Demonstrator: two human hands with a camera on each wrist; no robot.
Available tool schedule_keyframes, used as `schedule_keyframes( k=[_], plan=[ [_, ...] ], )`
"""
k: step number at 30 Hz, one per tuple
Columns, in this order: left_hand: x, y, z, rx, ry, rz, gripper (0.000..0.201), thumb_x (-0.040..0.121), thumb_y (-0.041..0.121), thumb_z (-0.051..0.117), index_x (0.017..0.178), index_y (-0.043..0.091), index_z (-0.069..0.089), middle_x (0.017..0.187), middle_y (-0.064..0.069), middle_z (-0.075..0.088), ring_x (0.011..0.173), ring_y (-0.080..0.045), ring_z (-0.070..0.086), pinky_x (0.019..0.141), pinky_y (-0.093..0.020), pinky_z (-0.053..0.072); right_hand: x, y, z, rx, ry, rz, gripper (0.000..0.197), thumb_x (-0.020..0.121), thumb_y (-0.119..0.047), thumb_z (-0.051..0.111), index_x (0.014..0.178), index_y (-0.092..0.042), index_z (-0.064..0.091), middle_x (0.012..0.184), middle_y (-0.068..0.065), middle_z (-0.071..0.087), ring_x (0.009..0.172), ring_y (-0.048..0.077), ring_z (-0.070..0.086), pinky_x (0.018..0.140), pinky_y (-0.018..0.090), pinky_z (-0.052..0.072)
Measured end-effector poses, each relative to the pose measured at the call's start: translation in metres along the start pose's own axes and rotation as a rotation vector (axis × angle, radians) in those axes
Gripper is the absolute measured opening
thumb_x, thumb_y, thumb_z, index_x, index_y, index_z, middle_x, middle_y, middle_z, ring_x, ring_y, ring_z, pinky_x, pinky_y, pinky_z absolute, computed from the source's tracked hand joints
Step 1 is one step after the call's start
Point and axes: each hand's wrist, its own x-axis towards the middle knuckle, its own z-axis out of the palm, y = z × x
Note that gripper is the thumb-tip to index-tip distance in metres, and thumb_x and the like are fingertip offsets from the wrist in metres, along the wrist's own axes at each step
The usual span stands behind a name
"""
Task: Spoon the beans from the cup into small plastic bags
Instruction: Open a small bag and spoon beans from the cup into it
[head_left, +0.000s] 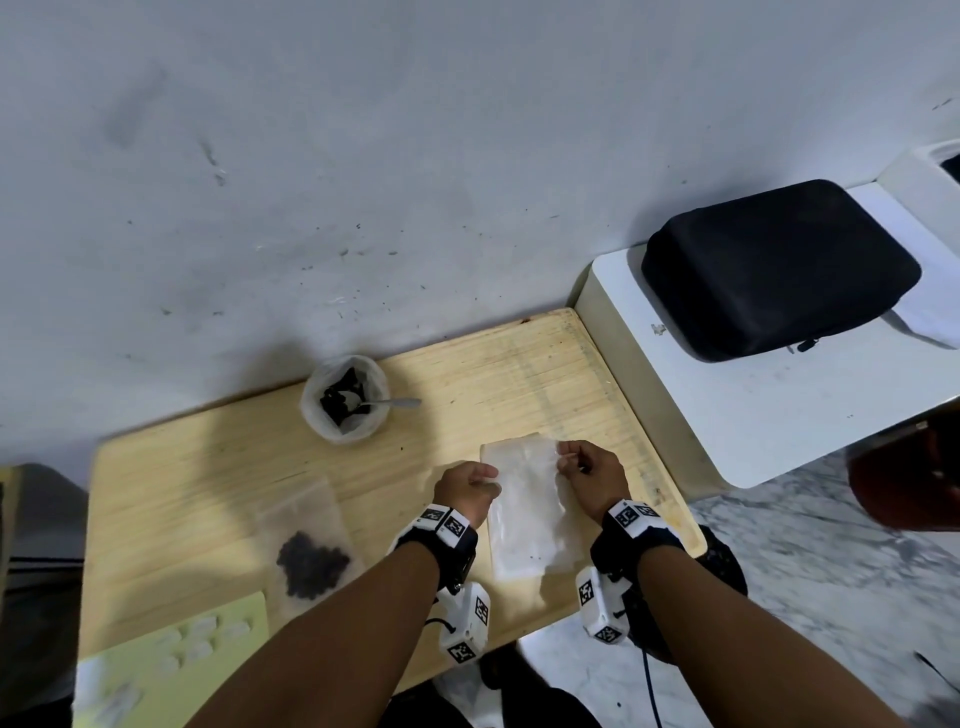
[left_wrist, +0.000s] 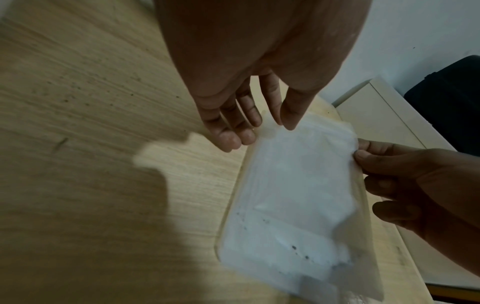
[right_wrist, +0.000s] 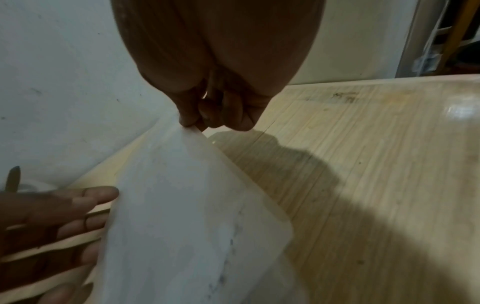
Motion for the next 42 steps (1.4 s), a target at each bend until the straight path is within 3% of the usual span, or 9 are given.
schedule_keyframes(
  k=[7, 11, 15, 18, 20, 24, 28, 33, 42],
  plan=[
    [-0.005, 0.009, -0.009, -0.074, 0.022, 0.097, 0.024, 0.073, 0.003, 0.072, 0.068, 0.026, 0.070, 0.084, -0.001, 0.070, 0.079, -0.019, 0.065, 0.067, -0.023, 0.048, -0.002, -0.012, -0.004, 0.156, -0.047, 0.152, 0.018, 0.089, 0.000, 0.055, 0.084, -0.015, 0.064, 0.060, -0.002, 0.050, 0.052, 0.013, 0.041, 0.041, 0.017, 0.032],
    [-0.006, 0.014, -0.022, -0.029, 0.073, 0.163, 0.030, 0.080, 0.002, 0.065, 0.067, 0.028, 0.070, 0.082, -0.002, 0.069, 0.074, -0.017, 0.063, 0.067, -0.026, 0.051, -0.008, -0.033, -0.004, 0.124, -0.161, 0.121, 0.023, 0.082, 0.007, 0.060, 0.082, -0.015, 0.062, 0.064, 0.001, 0.052, 0.058, 0.019, 0.045, 0.042, 0.018, 0.036],
    [-0.008, 0.027, -0.060, 0.047, 0.093, 0.224, 0.030, 0.083, 0.001, 0.060, 0.072, 0.026, 0.072, 0.080, 0.003, 0.062, 0.069, -0.011, 0.058, 0.062, -0.018, 0.049, -0.008, -0.077, 0.012, -0.145, -0.174, -0.161, 0.042, 0.071, -0.004, 0.074, 0.098, -0.033, 0.062, 0.093, -0.014, 0.063, 0.078, 0.005, 0.056, 0.068, 0.016, 0.041],
    [-0.007, 0.030, -0.068, 0.135, 0.013, 0.261, 0.036, 0.081, 0.000, 0.059, 0.067, 0.031, 0.071, 0.081, 0.001, 0.065, 0.066, -0.017, 0.059, 0.069, -0.031, 0.056, 0.004, -0.092, 0.019, -0.249, -0.267, -0.186, 0.029, 0.071, -0.007, 0.073, 0.086, -0.031, 0.068, 0.092, -0.011, 0.068, 0.088, 0.009, 0.061, 0.081, 0.024, 0.045],
    [-0.011, 0.029, -0.082, 0.164, 0.015, 0.286, 0.037, 0.079, -0.001, 0.059, 0.065, 0.032, 0.069, 0.085, -0.003, 0.068, 0.070, -0.024, 0.061, 0.066, -0.031, 0.052, 0.003, -0.107, 0.029, -0.337, -0.390, -0.159, 0.023, 0.072, -0.007, 0.073, 0.075, -0.029, 0.069, 0.084, -0.007, 0.069, 0.086, 0.013, 0.062, 0.078, 0.024, 0.046],
    [-0.019, 0.025, -0.124, 0.204, 0.220, 0.354, 0.025, 0.076, 0.005, 0.064, 0.074, 0.030, 0.070, 0.091, 0.001, 0.068, 0.083, -0.019, 0.062, 0.075, -0.028, 0.048, -0.009, -0.151, 0.056, -0.338, -0.554, -0.074, 0.021, 0.075, -0.005, 0.075, 0.069, -0.025, 0.070, 0.058, -0.007, 0.055, 0.057, 0.013, 0.046, 0.045, 0.018, 0.033],
    [-0.033, 0.021, -0.151, 0.155, 0.533, 0.368, 0.012, 0.073, 0.035, 0.074, 0.068, 0.034, 0.063, 0.084, 0.010, 0.063, 0.078, -0.013, 0.059, 0.072, -0.027, 0.046, -0.023, -0.177, 0.084, -0.150, -0.607, -0.032, 0.017, 0.074, -0.002, 0.077, 0.072, -0.019, 0.073, 0.054, -0.004, 0.047, 0.057, 0.015, 0.031, 0.050, 0.021, 0.020],
    [-0.043, 0.023, -0.180, 0.051, 0.458, 0.251, 0.039, 0.073, 0.051, 0.068, 0.060, 0.015, 0.060, 0.059, 0.000, 0.066, 0.060, -0.016, 0.063, 0.064, -0.027, 0.049, -0.043, -0.209, 0.120, -0.056, -0.717, -0.068, 0.016, 0.072, -0.005, 0.081, 0.080, -0.019, 0.077, 0.069, -0.005, 0.056, 0.055, 0.011, 0.031, 0.051, 0.020, 0.020],
    [-0.064, 0.026, -0.218, -0.232, 0.364, 0.258, 0.022, 0.083, 0.009, 0.055, 0.065, 0.004, 0.065, 0.063, -0.009, 0.069, 0.047, -0.017, 0.060, 0.051, -0.020, 0.044, -0.054, -0.231, 0.145, -0.106, -0.700, -0.203, 0.017, 0.082, -0.024, 0.076, 0.071, -0.023, 0.063, 0.064, -0.005, 0.051, 0.063, 0.014, 0.042, 0.052, 0.021, 0.031]
  ],
)
